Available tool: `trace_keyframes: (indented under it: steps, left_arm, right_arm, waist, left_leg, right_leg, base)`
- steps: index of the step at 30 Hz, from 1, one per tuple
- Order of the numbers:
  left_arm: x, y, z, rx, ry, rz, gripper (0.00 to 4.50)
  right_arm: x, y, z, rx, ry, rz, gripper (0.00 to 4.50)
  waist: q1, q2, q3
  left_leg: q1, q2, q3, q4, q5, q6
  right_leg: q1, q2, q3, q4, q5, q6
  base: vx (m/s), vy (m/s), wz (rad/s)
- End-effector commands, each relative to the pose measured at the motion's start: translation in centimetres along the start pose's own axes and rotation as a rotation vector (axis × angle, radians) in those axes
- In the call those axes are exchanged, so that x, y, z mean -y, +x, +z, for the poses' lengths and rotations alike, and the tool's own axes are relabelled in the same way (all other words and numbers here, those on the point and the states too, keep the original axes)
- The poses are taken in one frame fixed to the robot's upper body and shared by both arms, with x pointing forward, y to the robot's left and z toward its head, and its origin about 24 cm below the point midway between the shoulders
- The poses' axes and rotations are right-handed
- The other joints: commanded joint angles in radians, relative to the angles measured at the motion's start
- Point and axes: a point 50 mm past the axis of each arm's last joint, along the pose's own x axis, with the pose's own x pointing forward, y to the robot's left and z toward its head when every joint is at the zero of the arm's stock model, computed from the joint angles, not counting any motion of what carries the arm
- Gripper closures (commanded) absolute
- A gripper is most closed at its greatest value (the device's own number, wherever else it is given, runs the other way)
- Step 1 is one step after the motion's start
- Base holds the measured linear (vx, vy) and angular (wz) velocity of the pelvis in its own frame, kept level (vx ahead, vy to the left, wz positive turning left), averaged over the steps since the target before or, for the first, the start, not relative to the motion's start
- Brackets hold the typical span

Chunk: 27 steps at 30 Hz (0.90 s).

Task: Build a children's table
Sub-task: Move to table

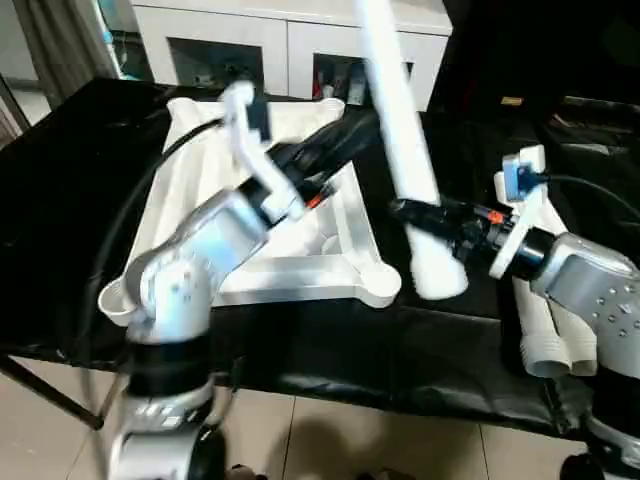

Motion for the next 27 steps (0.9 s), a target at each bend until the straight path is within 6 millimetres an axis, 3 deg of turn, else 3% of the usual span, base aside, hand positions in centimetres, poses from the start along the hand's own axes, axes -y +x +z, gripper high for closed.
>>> trace_keyframes:
  steps: [1,5,18,21,24,27]
  left_arm:
    - [0.2,0.3,-0.2,-0.031,-0.023,-0.006,1.83]
    - [0.7,0.6,-0.6,-0.071,-0.076,-0.025,1.62]
    - [1.4,0.5,-0.5,-0.056,-0.167,-0.102,0.44]
    - [1.4,0.2,-0.6,-0.082,-0.135,-0.126,0.14]
    - [1.0,-0.2,-1.1,-0.144,-0.068,-0.11,0.02]
    - [0.8,-0.2,-1.1,-0.161,-0.049,-0.097,0.0]
  right_arm:
    - [-1.1,0.0,0.1,-0.008,-0.028,0.077,2.66]
    - [-1.3,-0.2,-0.3,-0.037,-0.041,0.107,2.66]
    - [-0.8,0.1,-0.5,-0.047,-0.06,0.073,2.66]
    - [-1.0,-0.1,-0.5,-0.049,-0.057,0.095,2.66]
    - [-1.3,-0.2,-0.7,-0.057,-0.056,0.133,2.66]
    - [-1.6,-0.3,-0.9,-0.07,-0.052,0.162,2.66]
  waist:
    - [0.004,-0.018,-0.07]
    - [0.004,-0.019,-0.071]
    - [0.003,-0.021,-0.065]
    - [0.004,-0.018,-0.065]
    - [0.005,-0.015,-0.066]
    - [0.006,-0.015,-0.067]
  left_leg:
    - [0.002,0.06,-0.021,-0.073,-0.035,0.066]
    - [0.001,0.06,-0.023,-0.073,-0.015,0.072]
    - [0.002,0.062,-0.024,-0.077,-0.043,0.062]
    - [0.001,0.063,-0.025,-0.078,-0.033,0.068]
    - [0.004,0.064,-0.025,-0.079,-0.027,0.072]
    - [0.003,0.066,-0.026,-0.079,-0.024,0.066]
  right_leg:
    - [0.06,-0.055,0.035,-0.076,-0.205,-0.228]
    - [0.06,-0.054,0.033,-0.075,-0.177,-0.228]
    - [0.058,-0.056,0.033,-0.082,-0.235,-0.211]
    - [0.058,-0.056,0.032,-0.082,-0.218,-0.209]
    - [0.056,-0.056,0.033,-0.081,-0.211,-0.198]
    - [0.059,-0.059,0.033,-0.078,-0.194,-0.209]
  base:
    - [0.0,0.0,0.0]
    - [0.0,0.0,0.0]
    - [0.0,0.0,0.0]
    - [0.0,0.0,0.0]
    - [0.0,0.0,0.0]
    - [0.0,0.0,0.0]
